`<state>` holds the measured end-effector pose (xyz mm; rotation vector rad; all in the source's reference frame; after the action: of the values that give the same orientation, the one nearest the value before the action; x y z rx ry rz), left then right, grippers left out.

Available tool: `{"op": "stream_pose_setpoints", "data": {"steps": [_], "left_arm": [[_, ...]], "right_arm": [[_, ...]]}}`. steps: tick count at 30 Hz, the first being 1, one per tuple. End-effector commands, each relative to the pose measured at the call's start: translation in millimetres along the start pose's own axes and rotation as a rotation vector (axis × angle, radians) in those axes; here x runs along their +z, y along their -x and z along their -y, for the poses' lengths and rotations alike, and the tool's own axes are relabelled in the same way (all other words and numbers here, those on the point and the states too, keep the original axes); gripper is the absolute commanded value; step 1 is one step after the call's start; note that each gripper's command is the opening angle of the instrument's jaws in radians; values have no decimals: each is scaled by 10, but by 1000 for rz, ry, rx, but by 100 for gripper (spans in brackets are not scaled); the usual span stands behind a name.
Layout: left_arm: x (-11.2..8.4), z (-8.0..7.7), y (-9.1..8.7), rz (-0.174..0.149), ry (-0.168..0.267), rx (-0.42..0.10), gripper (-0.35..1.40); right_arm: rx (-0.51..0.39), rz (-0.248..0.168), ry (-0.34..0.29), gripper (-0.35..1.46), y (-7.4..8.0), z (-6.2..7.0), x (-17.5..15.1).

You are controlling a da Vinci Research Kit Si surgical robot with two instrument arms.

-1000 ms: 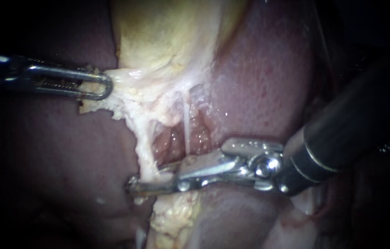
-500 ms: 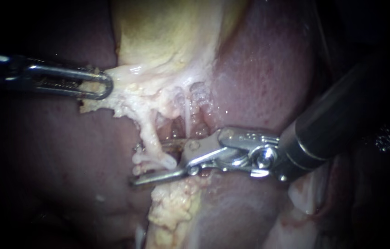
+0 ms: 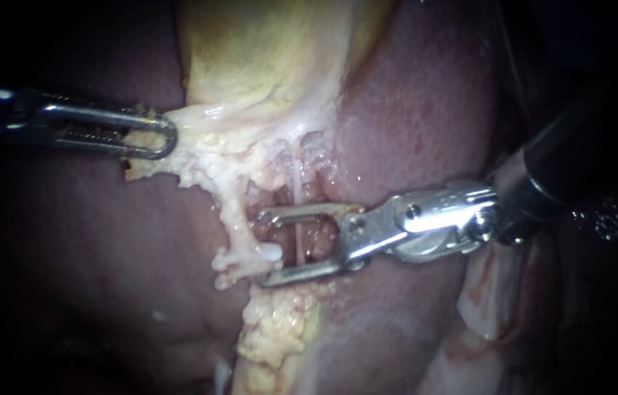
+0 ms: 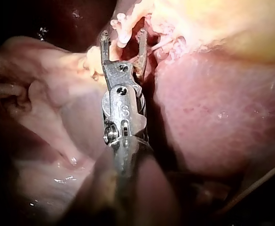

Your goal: Going back second clip left tube

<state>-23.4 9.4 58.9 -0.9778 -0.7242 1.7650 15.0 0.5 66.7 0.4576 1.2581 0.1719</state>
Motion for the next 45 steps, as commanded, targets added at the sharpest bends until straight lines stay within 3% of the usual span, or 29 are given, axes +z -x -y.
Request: {"op": "stream_pose_setpoints", "data": {"steps": [1, 10, 17, 25, 36, 45], "left_arm": [[0, 0, 0, 0, 0, 0, -35], [-1, 0, 0, 0, 0, 0, -35], [0, 0, 0, 2, -2, 1, -35], [18, 6, 8, 5, -19, 12, -35], [78, 15, 16, 25, -4, 39, -35], [81, 15, 18, 28, 0, 40, -35]], "right_arm": [[-3, 0, 7, 50, -2, 1, -8], [-84, -2, 6, 50, -24, 12, -90], [-116, 14, 33, 50, -40, 14, -129], [-117, 28, 40, 50, -41, 15, -135], [-117, 28, 40, 50, -41, 14, -134], [-117, 29, 44, 50, -41, 14, -133]]}}
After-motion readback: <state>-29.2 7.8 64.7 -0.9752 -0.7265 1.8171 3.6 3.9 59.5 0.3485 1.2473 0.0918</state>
